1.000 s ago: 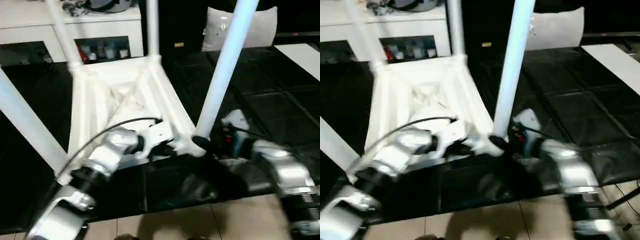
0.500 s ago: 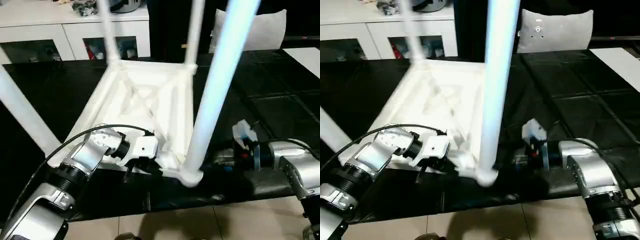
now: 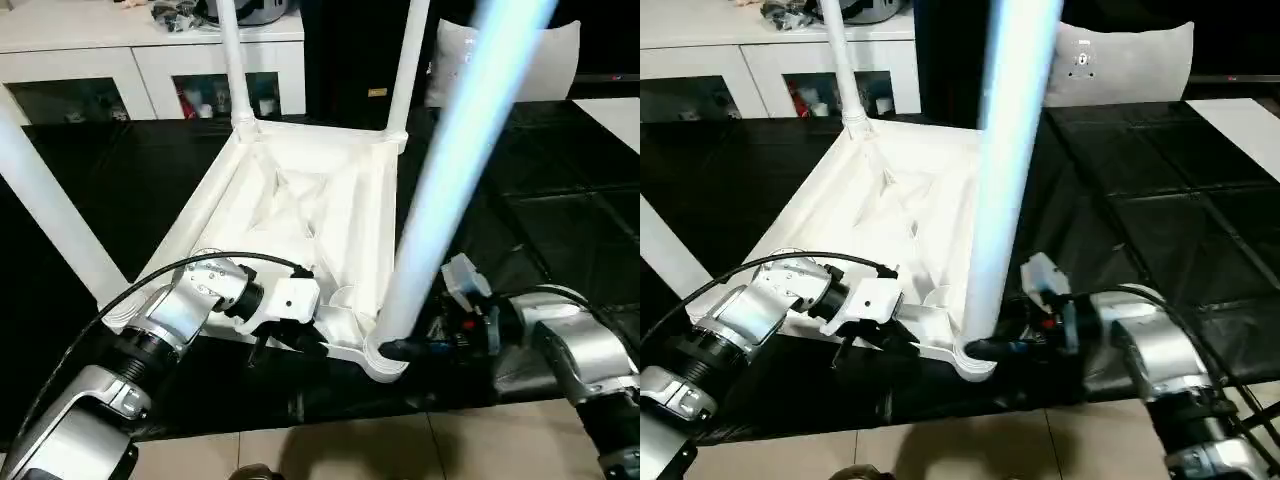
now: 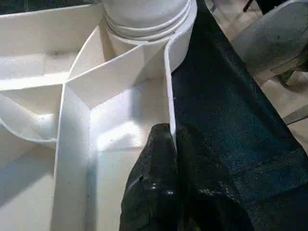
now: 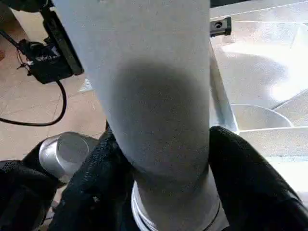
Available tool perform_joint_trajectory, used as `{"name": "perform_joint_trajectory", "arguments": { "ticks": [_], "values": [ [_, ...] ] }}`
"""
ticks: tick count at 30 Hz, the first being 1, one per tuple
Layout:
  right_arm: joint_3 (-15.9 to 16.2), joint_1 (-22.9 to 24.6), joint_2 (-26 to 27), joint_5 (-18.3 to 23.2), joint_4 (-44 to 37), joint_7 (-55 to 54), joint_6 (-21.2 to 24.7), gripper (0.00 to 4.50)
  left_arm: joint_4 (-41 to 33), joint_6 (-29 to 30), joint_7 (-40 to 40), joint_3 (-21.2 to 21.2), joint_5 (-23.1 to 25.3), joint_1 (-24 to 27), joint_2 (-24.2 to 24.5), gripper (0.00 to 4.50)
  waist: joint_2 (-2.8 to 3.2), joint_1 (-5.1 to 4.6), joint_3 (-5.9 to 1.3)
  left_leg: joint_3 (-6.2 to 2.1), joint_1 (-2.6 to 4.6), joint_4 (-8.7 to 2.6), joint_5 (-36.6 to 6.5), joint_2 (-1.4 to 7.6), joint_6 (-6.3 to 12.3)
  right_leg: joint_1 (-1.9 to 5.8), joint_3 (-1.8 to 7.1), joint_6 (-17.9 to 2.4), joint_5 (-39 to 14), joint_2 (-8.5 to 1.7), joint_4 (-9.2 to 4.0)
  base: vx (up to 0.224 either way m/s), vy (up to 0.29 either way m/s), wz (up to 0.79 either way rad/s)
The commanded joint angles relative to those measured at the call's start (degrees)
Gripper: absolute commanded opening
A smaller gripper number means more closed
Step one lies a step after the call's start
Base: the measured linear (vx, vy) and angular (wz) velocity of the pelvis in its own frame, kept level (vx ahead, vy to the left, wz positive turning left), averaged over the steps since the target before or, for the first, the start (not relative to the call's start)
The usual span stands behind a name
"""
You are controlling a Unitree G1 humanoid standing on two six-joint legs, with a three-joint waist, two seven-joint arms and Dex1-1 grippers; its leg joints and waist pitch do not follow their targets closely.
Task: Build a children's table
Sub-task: Rotate leg to tighten
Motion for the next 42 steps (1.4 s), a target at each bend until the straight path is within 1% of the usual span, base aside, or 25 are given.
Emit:
{"name": "perform_joint_trajectory", "arguments": {
  "ticks": [1,2,7,9,10,11,12,13,14,15,16,17,19,20,21,23,25,28,29,31,32,33,37,40,42],
  "values": [
    [0.0,-0.6,-0.1,0.6,-0.1,0.7,0.7,2.24,-0.1,-1.2,-2.8,-3.4,1.0,-0.3,-0.6,0.0,-0.84,-0.36,-3.75,-1.42,0.77,-3.78,-9.1,3.7,3.95,2.79,2.63,-11.3,-15.5,-4.39,-3.74,0.0,0.0,0.0],
    [0.1,-0.5,-0.3,0.8,-0.2,1.1,1.0,2.09,0.0,-1.0,-2.7,-3.2,0.9,-0.2,-0.7,0.0,-0.8,-0.36,-3.76,-1.42,0.77,-3.76,-9.0,3.69,3.89,2.78,2.63,-11.2,-15.6,-4.39,-3.74,0.0,0.0,0.0],
    [0.0,0.3,-0.5,1.0,-0.7,1.0,1.3,2.02,-0.4,1.8,-1.5,-1.9,-0.3,0.2,-1.4,0.0,-0.82,-0.28,-3.77,-1.38,0.83,-3.72,-8.8,3.66,3.92,2.72,2.61,-11.4,-15.5,-4.36,-3.69,0.0,0.0,0.0],
    [-1.0,1.1,1.0,0.8,-2.1,-5.2,4.8,2.0,-1.5,9.0,3.7,0.4,-1.2,0.5,-3.8,0.0,-0.89,-0.33,-3.59,-1.35,0.84,-3.75,-9.0,3.66,3.85,2.65,2.64,-11.2,-16.3,-4.32,-3.81,0.0,0.0,0.0],
    [-1.0,1.1,1.0,0.8,-2.1,-5.2,4.8,2.0,-1.5,9.0,3.7,0.4,-1.2,0.5,-3.8,0.0,-0.98,-0.45,-3.51,-1.3,0.88,-3.83,-9.4,3.65,3.63,2.67,2.67,-11.0,-17.1,-4.27,-3.89,0.0,0.0,0.0],
    [-1.7,0.5,3.0,-1.2,-1.5,-11.9,6.3,2.0,-2.1,13.4,7.1,2.0,-2.0,0.5,-5.8,0.0,-0.86,-0.74,-3.27,-1.35,0.83,-3.95,-10.9,3.6,2.98,2.49,2.66,-10.6,-20.2,-4.42,-4.09,0.0,0.0,0.0],
    [-1.9,0.2,3.8,-2.0,-1.2,-13.9,6.2,2.0,-2.3,14.6,8.1,2.5,-2.2,0.5,-6.4,0.0,-0.96,-1.01,-3.02,-1.58,0.97,-4.01,-12.9,3.34,1.93,2.45,2.47,-9.2,-25.2,-4.46,-4.69,0.0,0.0,0.0],
    [-2.2,-0.2,4.8,-2.8,-0.7,-16.3,5.9,2.0,-2.6,15.8,9.6,3.1,-2.5,0.5,-7.2,0.0,-0.95,-1.25,-2.95,-1.65,1.11,-4.0,-13.8,3.21,1.45,2.33,2.41,-8.5,-27.6,-4.56,-4.97,0.0,0.0,0.0],
    [-3.4,-1.9,8.0,-5.1,1.1,-24.5,6.3,2.0,-3.0,20.0,14.6,5.5,-3.7,-0.1,-10.4,0.0,-1.12,-1.77,-2.92,-1.77,1.11,-3.94,-14.7,2.93,0.94,2.37,2.27,-7.0,-31.1,-4.6,-5.41,0.0,0.0,0.0],
    [-4.1,-2.9,9.7,-6.1,2.2,-28.9,7.1,1.98,-3.2,21.7,17.0,6.1,-3.7,-0.4,-11.8,0.0,-1.15,-2.27,-2.86,-1.82,0.96,-3.97,-14.7,2.9,0.58,2.32,2.25,-6.6,-31.8,-4.53,-5.39,-0.052,0.011,-0.11],
    [-4.5,-3.5,10.7,-6.7,2.9,-31.4,7.7,1.98,-3.3,22.7,18.3,6.4,-3.6,-0.6,-12.6,0.0,-1.21,-3.27,-2.73,-2.2,0.45,-4.13,-15.3,2.66,-0.08,2.56,1.75,-5.5,-33.6,-4.4,-5.56,-0.052,0.011,-0.11],
    [-5.2,-4.3,12.1,-7.6,3.8,-35.4,8.5,1.98,-3.2,23.4,20.1,6.5,-3.1,-0.8,-13.6,0.0,-1.23,-4.24,-2.83,-2.41,0.41,-4.04,-16.3,2.39,-0.14,2.62,1.37,-4.0,-35.9,-4.41,-6.06,-0.053,0.019,-0.17],
    [-7.1,-6.0,15.3,-8.6,5.6,-43.6,10.7,1.97,-2.6,25.0,24.4,7.3,-2.0,-1.5,-16.1,0.0,-1.0,-6.09,-2.91,-2.81,-0.41,-4.16,-16.9,2.25,0.15,3.02,0.86,-3.2,-35.3,-4.26,-6.35,-0.042,0.022,-0.18],
    [-8.2,-6.8,16.8,-8.6,6.3,-47.0,11.6,1.97,-2.1,25.5,26.7,7.8,-1.4,-1.9,-17.4,0.0,-0.83,-6.3,-3.11,-2.87,-0.21,-4.11,-17.0,2.24,0.4,3.04,0.78,-3.2,-34.7,-4.32,-6.48,0.0,0.0,0.0],
    [-8.4,-6.9,17.0,-8.7,6.3,-47.6,11.7,1.97,-2.1,25.7,27.1,7.9,-1.3,-2.0,-17.6,0.0,-0.52,-6.74,-3.35,-2.95,-0.23,-4.1,-16.1,2.4,1.12,3.12,0.88,-4.3,-30.7,-4.41,-6.53,0.0,0.0,0.0],
    [-8.9,-7.7,18.5,-10.5,7.2,-52.8,10.8,1.97,-1.8,26.3,30.6,8.3,-0.3,-2.4,-19.1,0.0,-0.52,-7.03,-3.55,-2.88,-0.21,-4.08,-14.9,2.59,2.13,3.09,0.87,-6.8,-23.7,-4.24,-6.06,0.0,0.0,0.0],
    [-9.4,-7.8,19.4,-10.5,7.7,-53.4,8.3,2.5,-1.8,26.2,31.8,8.2,0.2,-2.5,-19.5,0.0,-0.92,-7.17,-3.57,-2.5,-0.08,-3.76,-14.5,2.26,3.05,3.03,0.85,-8.1,-22.8,-4.26,-5.99,0.0,0.0,0.0],
    [-10.3,-7.3,20.3,-9.6,6.9,-52.7,8.2,2.71,-2.6,26.4,32.1,8.0,0.7,-2.2,-19.2,0.0,-0.78,-6.57,-3.73,-2.2,0.28,-3.47,-12.5,2.39,4.13,2.68,0.86,-8.3,-23.9,-4.28,-6.23,0.0,0.0,0.0],
    [-10.3,-7.2,20.3,-9.6,6.8,-52.6,8.2,2.81,-2.7,26.4,32.1,8.0,0.7,-2.2,-19.1,0.0,-0.77,-6.07,-3.89,-2.22,0.02,-3.52,-10.7,2.56,4.54,2.97,0.92,-8.7,-21.2,-4.28,-5.73,0.0,0.0,0.0],
    [-10.3,-6.6,19.9,-9.2,5.7,-52.1,8.5,3.05,-2.8,26.2,32.4,8.1,1.1,-2.0,-18.6,0.0,-0.58,-5.47,-3.96,-2.29,-0.13,-3.61,-8.3,2.88,5.17,3.07,0.97,-10.0,-15.9,-4.19,-4.98,0.0,0.0,0.0],
    [-10.3,-6.1,19.3,-8.8,5.1,-51.2,8.1,3.05,-2.9,25.7,32.1,8.0,1.1,-1.8,-18.0,0.0,-0.7,-5.27,-4.03,-2.2,-0.06,-3.54,-7.6,2.91,5.51,3.15,0.99,-10.8,-13.4,-4.2,-4.74,0.0,0.0,0.0],
    [-10.3,-5.7,18.9,-8.5,4.6,-50.5,8.0,3.11,-2.9,25.5,32.0,8.0,1.1,-1.8,-17.7,0.0,-0.69,-5.1,-3.97,-2.19,-0.22,-3.54,-7.4,2.88,5.78,3.35,1.03,-11.2,-12.5,-4.29,-4.54,0.0,0.0,0.0],
    [-10.1,-3.4,15.3,-6.9,2.4,-44.4,6.6,3.5,-1.9,22.6,29.3,7.9,0.9,-1.5,-15.1,0.0,-0.54,-4.43,-3.9,-2.08,0.05,-3.54,-8.0,2.94,5.93,3.28,1.09,-11.2,-12.9,-4.33,-4.63,0.0,0.0,0.0],
    [-9.9,-2.3,11.9,-6.1,1.3,-38.6,5.6,3.9,-1.2,20.3,26.2,7.2,0.8,-1.3,-12.9,0.0,-0.57,-4.27,-3.67,-2.1,0.16,-3.71,-10.1,2.98,5.23,3.18,1.09,-10.3,-16.4,-4.39,-5.05,0.0,0.0,0.0],
    [-9.7,-2.0,10.7,-5.7,1.0,-36.5,5.2,3.96,-0.9,19.6,25.2,6.9,0.8,-1.3,-12.2,0.0,-0.6,-4.13,-3.58,-2.13,0.29,-3.77,-11.3,3.0,4.72,3.13,1.04,-9.5,-18.7,-4.37,-5.27,0.0,0.0,0.0]
  ]
}}
